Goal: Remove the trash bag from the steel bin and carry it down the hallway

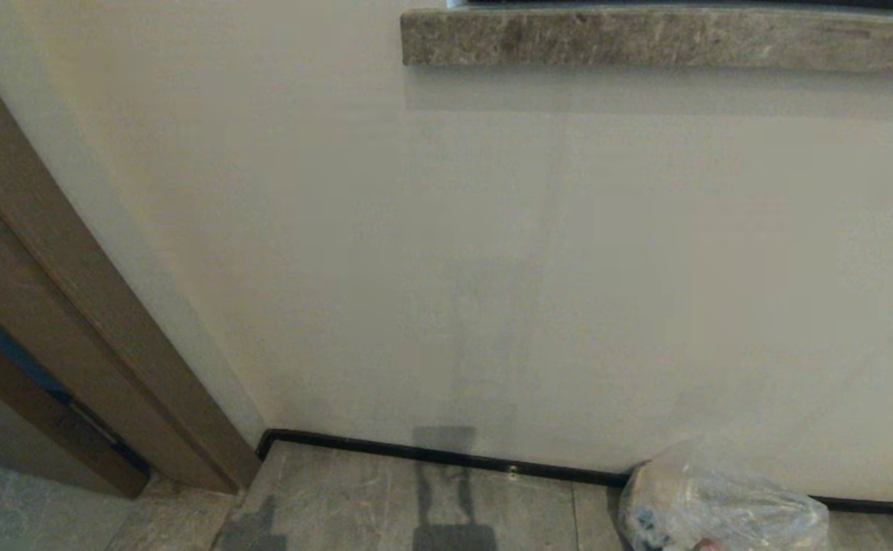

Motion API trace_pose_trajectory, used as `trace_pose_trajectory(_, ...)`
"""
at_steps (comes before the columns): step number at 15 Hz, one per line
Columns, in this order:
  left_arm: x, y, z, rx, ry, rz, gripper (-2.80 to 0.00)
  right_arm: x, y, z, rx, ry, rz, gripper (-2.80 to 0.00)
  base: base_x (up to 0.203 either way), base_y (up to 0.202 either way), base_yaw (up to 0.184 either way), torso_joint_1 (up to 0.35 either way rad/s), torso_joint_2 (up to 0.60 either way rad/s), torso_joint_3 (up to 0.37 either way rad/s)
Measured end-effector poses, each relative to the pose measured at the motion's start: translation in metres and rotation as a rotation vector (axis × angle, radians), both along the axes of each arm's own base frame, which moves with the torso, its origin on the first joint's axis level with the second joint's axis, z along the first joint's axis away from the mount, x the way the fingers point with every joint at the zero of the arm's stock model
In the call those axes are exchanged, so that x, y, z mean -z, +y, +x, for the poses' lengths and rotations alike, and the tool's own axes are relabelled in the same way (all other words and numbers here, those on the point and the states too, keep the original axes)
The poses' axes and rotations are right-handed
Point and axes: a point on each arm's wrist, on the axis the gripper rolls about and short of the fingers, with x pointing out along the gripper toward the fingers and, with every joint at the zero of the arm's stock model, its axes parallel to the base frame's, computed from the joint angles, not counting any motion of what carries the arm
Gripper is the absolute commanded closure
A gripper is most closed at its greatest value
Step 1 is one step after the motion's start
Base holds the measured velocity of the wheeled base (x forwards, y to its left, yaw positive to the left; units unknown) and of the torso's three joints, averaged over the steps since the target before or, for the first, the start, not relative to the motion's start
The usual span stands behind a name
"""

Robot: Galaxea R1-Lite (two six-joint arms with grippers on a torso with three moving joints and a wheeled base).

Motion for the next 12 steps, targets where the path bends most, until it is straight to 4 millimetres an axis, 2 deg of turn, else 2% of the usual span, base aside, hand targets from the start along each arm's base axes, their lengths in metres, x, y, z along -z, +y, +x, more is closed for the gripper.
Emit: trace_pose_trajectory(12,0.0000,0.0000,0.0000,0.000,0.000,0.000,0.00,0.0000,0.0000,0.0000,0.000,0.000,0.000,0.00,0.000,0.000,0.000,0.000,0.00,0.000)
